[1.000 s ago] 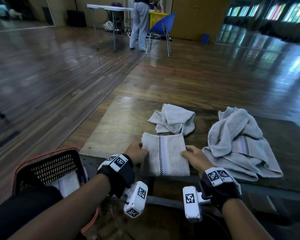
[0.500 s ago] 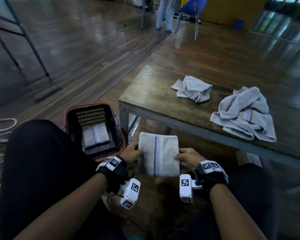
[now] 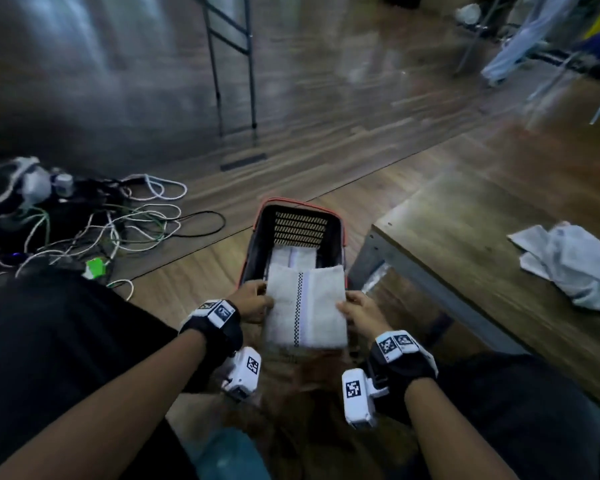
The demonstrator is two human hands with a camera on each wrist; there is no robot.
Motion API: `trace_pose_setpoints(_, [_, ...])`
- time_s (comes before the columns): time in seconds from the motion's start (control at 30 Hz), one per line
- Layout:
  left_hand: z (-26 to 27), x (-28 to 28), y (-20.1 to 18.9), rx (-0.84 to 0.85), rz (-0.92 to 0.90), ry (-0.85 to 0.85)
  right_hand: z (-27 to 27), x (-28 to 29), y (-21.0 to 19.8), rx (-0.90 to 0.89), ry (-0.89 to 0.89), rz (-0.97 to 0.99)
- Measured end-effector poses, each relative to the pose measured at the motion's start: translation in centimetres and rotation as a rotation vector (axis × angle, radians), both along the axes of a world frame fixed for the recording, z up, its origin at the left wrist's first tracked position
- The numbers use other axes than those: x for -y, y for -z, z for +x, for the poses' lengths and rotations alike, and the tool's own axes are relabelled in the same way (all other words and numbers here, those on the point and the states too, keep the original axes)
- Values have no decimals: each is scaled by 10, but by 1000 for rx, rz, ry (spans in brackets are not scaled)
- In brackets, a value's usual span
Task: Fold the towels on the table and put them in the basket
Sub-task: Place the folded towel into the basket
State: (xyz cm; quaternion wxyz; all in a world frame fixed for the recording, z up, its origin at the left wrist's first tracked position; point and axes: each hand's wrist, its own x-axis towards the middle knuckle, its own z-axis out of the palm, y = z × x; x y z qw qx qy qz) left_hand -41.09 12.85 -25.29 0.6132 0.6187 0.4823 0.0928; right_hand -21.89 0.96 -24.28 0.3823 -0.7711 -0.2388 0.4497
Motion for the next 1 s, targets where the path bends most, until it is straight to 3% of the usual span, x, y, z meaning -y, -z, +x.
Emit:
trace_pose_setpoints(0.2, [37, -91, 43, -212, 169, -71, 24, -101, 53, -5, -11, -83])
trace_pose_setpoints(0.47, [117, -192, 156, -427, 131, -62, 60, -215, 169, 119, 112, -224])
trace_pose_setpoints(0.7, [152, -226, 230, -354, 110, -236, 84, -265, 232, 162, 323, -186])
trace_pose_setpoints(0.83, [151, -219, 248, -360, 140, -213, 73, -265, 253, 144, 404, -141])
trace_pose_setpoints(1.0, [154, -218, 251, -298, 132, -303, 66, -257, 256, 255, 436, -40])
